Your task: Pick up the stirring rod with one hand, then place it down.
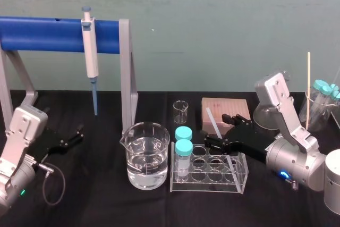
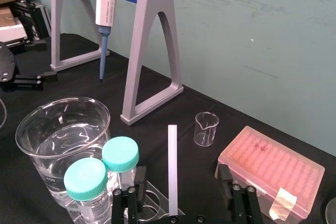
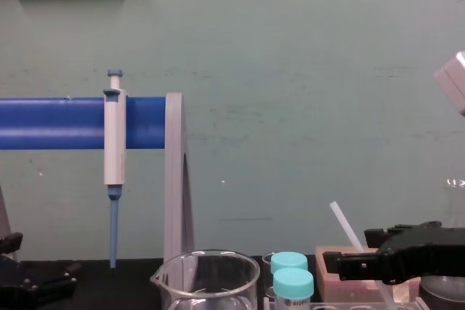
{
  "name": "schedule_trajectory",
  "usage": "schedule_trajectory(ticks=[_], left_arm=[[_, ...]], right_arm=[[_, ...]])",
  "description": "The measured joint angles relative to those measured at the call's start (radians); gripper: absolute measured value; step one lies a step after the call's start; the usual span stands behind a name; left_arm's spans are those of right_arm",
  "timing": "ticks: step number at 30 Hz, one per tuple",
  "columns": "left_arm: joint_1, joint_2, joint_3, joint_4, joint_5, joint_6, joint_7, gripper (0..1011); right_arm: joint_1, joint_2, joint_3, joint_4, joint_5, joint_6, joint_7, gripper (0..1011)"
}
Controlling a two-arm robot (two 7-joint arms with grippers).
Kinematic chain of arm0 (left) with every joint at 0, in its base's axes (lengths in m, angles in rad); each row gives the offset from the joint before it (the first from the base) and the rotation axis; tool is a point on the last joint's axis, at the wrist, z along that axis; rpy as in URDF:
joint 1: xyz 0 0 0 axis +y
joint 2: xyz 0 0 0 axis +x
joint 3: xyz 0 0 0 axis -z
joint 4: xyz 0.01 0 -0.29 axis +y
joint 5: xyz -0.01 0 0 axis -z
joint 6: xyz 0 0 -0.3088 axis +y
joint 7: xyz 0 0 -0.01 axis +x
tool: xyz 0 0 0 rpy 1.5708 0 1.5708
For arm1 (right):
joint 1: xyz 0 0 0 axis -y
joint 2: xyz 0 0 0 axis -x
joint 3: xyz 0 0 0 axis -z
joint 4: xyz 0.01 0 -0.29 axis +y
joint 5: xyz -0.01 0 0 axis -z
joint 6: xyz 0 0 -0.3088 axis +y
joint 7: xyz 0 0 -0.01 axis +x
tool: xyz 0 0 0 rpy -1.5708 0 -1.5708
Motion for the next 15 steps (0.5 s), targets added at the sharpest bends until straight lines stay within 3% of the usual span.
schedule_trajectory(ticks=[9,15], left_arm=[[0.0,0.0,0.0,0.0,0.0,0.0,0.0,1000],[0.0,0.0,0.0,0.0,0.0,0.0,0.0,1000]], right_arm=[[0.0,0.001,0.0,-0.001,0.001,0.0,-0.001,651],[0.0,0.001,0.0,-0.001,0.002,0.0,-0.001,429]])
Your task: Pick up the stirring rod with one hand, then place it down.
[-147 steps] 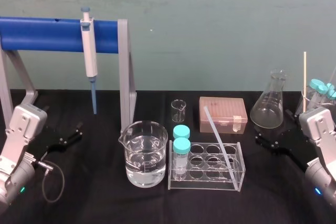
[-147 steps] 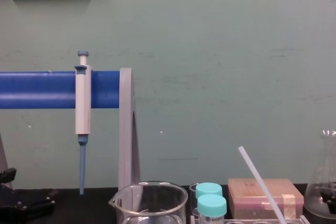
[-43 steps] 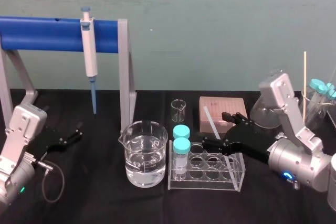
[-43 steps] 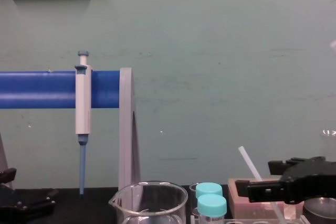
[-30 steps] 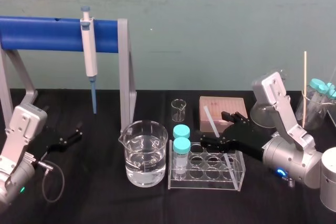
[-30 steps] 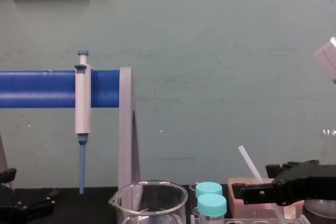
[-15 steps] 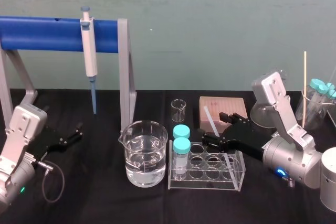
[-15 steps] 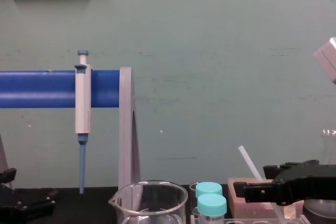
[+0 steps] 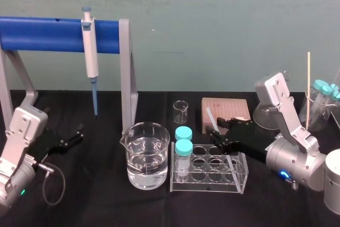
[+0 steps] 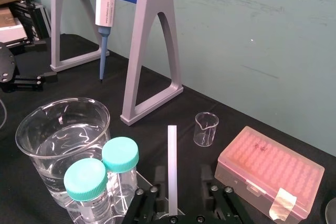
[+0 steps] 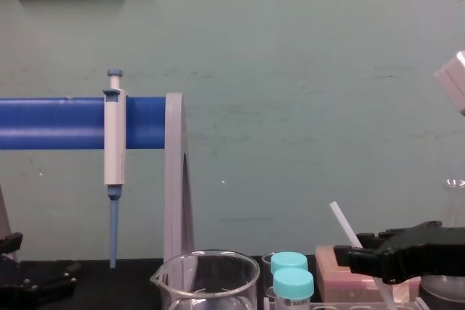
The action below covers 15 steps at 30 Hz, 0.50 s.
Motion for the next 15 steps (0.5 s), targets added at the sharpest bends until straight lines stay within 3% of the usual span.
schedule_trajectory(ticks=[11,15], left_arm=[[0.0,0.0,0.0,0.0,0.0,0.0,0.0,1000],[0.0,0.0,0.0,0.0,0.0,0.0,0.0,1000]], right_arm=[[0.0,0.0,0.0,0.0,0.001,0.0,0.0,96],[0.0,0.0,0.0,0.0,0.001,0.0,0.0,72]])
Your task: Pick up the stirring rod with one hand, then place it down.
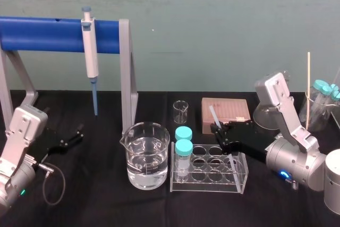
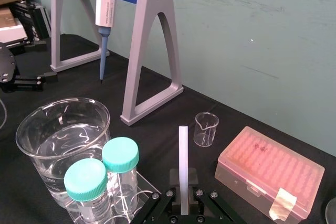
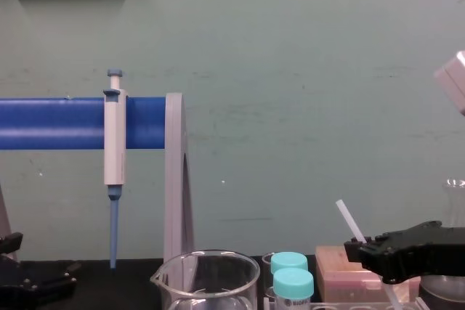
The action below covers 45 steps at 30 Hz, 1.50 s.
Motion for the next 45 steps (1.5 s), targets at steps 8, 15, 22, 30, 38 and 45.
schedule_trajectory(ticks=[8,15,22,30,38,45], left_arm=[[0.0,0.0,0.0,0.0,0.0,0.0,0.0,1000],[0.0,0.0,0.0,0.0,0.0,0.0,0.0,1000],[0.0,0.0,0.0,0.0,0.0,0.0,0.0,1000],[0.0,0.0,0.0,0.0,0.0,0.0,0.0,1000],[0.0,0.0,0.0,0.0,0.0,0.0,0.0,1000],[0.0,0.0,0.0,0.0,0.0,0.0,0.0,1000]], right_arm=[[-0.012,-0.012,0.021,0.001,0.002,-0.034,0.011,72],[-0.048,-0.027,0.06,0.015,0.026,-0.16,0.057,72],[-0.082,-0.031,0.084,0.025,0.031,-0.264,0.08,72],[-0.123,-0.053,0.12,0.041,0.065,-0.405,0.12,72],[-0.134,-0.057,0.128,0.041,0.059,-0.455,0.136,72],[-0.125,-0.056,0.145,0.017,0.064,-0.469,0.147,72]])
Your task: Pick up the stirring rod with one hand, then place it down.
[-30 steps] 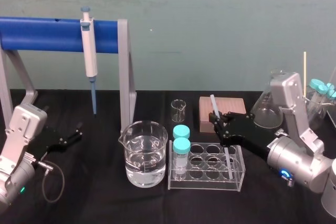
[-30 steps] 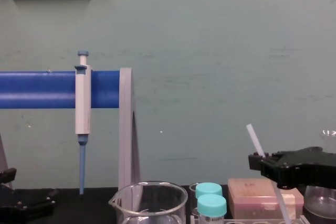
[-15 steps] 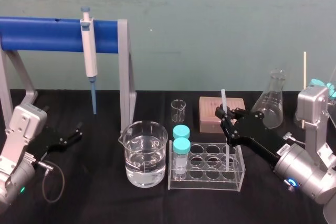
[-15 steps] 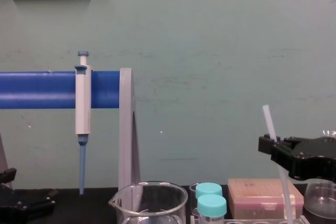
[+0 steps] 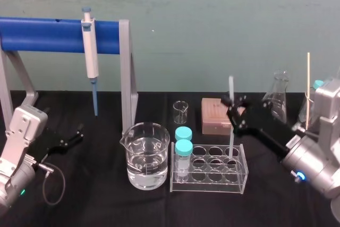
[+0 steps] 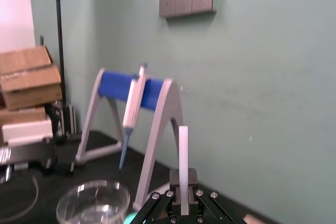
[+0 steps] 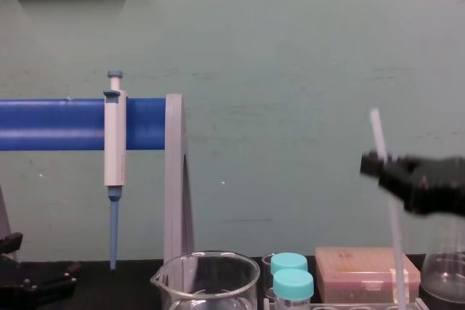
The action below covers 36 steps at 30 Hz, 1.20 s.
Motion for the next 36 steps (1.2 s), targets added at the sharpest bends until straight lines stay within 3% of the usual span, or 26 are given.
schedule_trajectory(ticks=[14,36], left_arm=[[0.0,0.0,0.0,0.0,0.0,0.0,0.0,1000],[0.0,0.0,0.0,0.0,0.0,0.0,0.0,1000]], right_arm=[[0.042,0.001,0.069,-0.098,0.094,0.024,-0.008,72],[0.034,0.057,0.062,-0.108,0.113,0.042,0.012,72]])
